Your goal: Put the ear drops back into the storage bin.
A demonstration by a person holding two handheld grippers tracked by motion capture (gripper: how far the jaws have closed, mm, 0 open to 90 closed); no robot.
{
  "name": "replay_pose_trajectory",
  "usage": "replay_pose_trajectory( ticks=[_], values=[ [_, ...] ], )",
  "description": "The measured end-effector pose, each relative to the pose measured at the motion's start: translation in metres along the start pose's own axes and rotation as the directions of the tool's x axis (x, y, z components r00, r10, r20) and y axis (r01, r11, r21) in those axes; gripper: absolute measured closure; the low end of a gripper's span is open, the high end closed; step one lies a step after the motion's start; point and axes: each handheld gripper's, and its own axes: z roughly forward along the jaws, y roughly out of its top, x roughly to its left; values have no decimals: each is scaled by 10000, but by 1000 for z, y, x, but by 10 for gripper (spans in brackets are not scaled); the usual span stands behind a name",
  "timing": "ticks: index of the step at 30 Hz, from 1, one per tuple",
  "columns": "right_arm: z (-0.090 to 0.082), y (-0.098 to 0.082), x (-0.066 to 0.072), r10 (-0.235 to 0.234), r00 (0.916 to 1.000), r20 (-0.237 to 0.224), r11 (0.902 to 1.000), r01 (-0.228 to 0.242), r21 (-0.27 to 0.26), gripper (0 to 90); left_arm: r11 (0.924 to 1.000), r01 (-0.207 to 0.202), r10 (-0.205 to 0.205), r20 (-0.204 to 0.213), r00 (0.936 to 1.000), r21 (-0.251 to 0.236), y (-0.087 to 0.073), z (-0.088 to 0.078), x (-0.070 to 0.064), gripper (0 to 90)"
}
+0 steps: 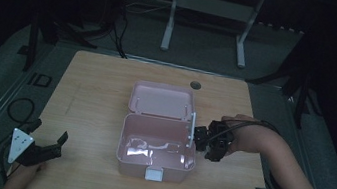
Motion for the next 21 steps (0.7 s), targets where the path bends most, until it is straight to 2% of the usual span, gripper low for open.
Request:
replay_pose_trajectory(
  ticks=[8, 11, 21],
  values=[
    [-1, 26, -9, -4, 10000, -71, 9998, 3, -186, 597, 10000, 40, -40, 34, 10000, -3, 0, 0, 1, 4],
    [1, 35, -10, -157, 9998, -91, 9997, 156, -164, 597, 10000, 48, -48, 37, 10000, -12, 0, 0, 1, 4],
    [13, 53, -17, -304, 9993, -216, 9987, 295, -409, 597, 10000, 49, -49, 40, 10000, -3, 0, 0, 1, 4]
  ],
)
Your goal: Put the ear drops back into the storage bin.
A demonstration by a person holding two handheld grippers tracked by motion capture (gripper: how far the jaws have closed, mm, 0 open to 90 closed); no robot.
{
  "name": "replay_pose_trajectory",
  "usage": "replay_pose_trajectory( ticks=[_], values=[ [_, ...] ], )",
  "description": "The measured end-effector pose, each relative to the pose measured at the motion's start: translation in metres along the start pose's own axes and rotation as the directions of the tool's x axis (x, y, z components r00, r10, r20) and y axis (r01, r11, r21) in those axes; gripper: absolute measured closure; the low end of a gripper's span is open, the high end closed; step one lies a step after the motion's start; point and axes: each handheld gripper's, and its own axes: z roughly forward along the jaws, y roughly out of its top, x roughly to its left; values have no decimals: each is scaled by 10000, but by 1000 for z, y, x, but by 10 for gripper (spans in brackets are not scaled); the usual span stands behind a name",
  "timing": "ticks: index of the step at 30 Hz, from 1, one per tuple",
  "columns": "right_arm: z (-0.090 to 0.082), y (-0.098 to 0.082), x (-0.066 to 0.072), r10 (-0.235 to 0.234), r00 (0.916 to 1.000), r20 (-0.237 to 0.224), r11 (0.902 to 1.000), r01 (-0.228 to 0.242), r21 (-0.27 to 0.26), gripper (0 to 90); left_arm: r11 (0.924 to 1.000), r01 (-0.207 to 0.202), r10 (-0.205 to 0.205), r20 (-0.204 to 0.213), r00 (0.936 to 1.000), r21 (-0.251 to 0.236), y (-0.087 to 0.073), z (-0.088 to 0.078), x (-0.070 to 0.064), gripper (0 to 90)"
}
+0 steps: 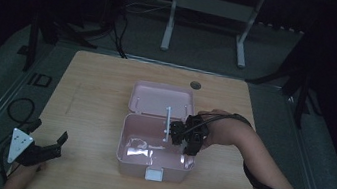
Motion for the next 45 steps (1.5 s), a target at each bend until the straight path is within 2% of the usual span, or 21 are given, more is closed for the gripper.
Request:
replay_pose_trajectory(
  ticks=[6, 11, 17, 21, 22, 26, 31, 45],
  values=[
    [18, 8, -2, -14, 9999, -134, 9999, 16, 154, 597, 10000, -2, 2, 2, 10000, 2, 0, 0, 0, 4],
    [36, 12, -5, 199, 9996, -205, 9998, -197, 81, 597, 10000, -10, 10, 6, 10000, -5, 0, 0, 0, 4],
    [55, 16, -7, 185, 9992, -348, 9997, -179, 162, 597, 10000, -3, 3, 9, 10000, -5, 0, 0, 0, 4],
    [62, 18, -8, 199, 9990, -402, 9998, -198, 30, 597, 10000, -8, 8, 10, 10000, -2, 0, 0, 0, 4],
    [68, 21, -9, 165, 9985, -514, 9999, -163, 35, 597, 10000, -7, 7, 6, 10000, 0, 0, 0, 0, 4],
    [78, 24, -10, 193, 9981, -578, 9995, -179, 246, 597, 10000, -17, 17, 9, 10000, 1, 0, 0, 0, 4],
    [88, 24, -12, 320, 9979, -568, 9984, -292, 487, 597, 10000, -19, 19, 12, 10000, -6, 0, 0, 0, 4],
    [109, 24, -12, 582, 9960, -684, 9972, -548, 511, 596, 10000, -21, 21, 5, 10000, -3, 0, 0, 0, 4]
  ],
)
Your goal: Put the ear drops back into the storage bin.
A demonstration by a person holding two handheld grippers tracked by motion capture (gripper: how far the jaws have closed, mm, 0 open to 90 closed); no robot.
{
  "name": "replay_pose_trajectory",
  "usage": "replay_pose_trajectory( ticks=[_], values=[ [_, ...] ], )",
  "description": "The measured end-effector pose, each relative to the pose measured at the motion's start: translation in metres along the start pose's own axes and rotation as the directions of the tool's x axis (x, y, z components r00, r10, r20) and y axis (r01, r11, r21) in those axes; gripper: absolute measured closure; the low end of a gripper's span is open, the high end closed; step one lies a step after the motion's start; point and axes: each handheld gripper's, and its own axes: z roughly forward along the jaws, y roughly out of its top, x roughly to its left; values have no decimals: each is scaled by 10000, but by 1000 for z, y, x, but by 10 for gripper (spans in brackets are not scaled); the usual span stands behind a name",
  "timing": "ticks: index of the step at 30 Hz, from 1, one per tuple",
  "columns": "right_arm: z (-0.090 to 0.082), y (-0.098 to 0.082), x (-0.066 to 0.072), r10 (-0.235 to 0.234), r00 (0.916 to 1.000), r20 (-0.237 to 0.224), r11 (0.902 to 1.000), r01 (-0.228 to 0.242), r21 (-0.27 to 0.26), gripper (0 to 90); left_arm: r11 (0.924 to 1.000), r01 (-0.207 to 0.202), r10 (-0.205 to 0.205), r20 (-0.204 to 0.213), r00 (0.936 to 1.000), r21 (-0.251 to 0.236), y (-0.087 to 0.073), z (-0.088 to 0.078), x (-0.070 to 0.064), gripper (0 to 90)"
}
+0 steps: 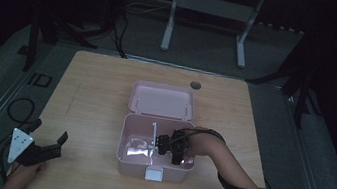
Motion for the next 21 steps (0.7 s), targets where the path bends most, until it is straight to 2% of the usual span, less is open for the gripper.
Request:
replay_pose_trajectory(
  ticks=[13, 21],
  values=[
    [16, 4, 1, -120, 9998, -161, 9992, 126, 375, 595, 10000, -11, 11, 9, 10000, -5, 0, 0, 0, 4],
    [16, 4, 0, -21, 9995, -302, 9989, 36, 473, 583, 10000, -9, 9, 14, 10000, -1, 0, 0, 0, 4]
  ],
)
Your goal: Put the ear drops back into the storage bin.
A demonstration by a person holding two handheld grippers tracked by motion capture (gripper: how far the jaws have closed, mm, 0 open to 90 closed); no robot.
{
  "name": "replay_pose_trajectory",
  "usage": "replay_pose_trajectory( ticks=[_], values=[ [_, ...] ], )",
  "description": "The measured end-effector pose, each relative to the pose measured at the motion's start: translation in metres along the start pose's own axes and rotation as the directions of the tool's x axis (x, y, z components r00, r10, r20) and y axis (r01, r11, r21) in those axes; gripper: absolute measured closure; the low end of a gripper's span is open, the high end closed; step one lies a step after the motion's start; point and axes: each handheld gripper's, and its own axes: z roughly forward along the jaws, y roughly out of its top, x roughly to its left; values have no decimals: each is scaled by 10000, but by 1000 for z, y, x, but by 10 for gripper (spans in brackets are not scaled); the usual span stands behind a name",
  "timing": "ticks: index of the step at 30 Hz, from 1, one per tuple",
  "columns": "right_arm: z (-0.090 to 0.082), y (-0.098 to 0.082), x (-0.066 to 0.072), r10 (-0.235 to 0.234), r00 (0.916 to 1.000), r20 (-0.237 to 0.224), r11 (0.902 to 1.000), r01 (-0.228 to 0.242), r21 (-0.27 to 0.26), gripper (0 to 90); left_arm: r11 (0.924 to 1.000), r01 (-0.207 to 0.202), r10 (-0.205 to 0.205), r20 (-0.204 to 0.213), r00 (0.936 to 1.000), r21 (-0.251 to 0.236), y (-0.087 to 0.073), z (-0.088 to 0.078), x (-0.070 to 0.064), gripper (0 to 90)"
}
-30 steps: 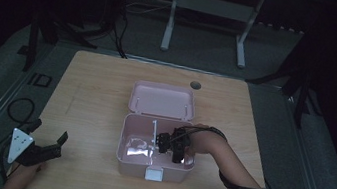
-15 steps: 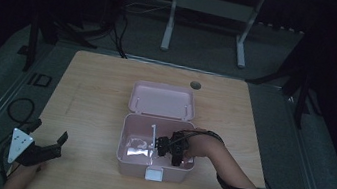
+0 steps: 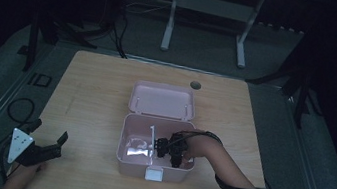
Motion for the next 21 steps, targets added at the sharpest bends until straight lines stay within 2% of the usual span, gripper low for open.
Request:
replay_pose_trajectory(
  ticks=[5, 14, 21],
  values=[
    [-2, 0, 0, -12, 10000, -12, 10000, 12, 16, 580, 10000, 4, -4, 6, 10000, -1, 0, 0, 0, 4],
    [-31, -7, 2, -71, 9996, 286, 9991, 83, -406, 558, 10000, 13, -13, 1, 10000, 2, 0, 0, 0, 4],
    [-57, -15, 3, 81, 9980, 626, 9962, -26, -873, 467, 10000, 16, -16, 2, 10000, 6, 0, 0, 0, 4]
  ],
)
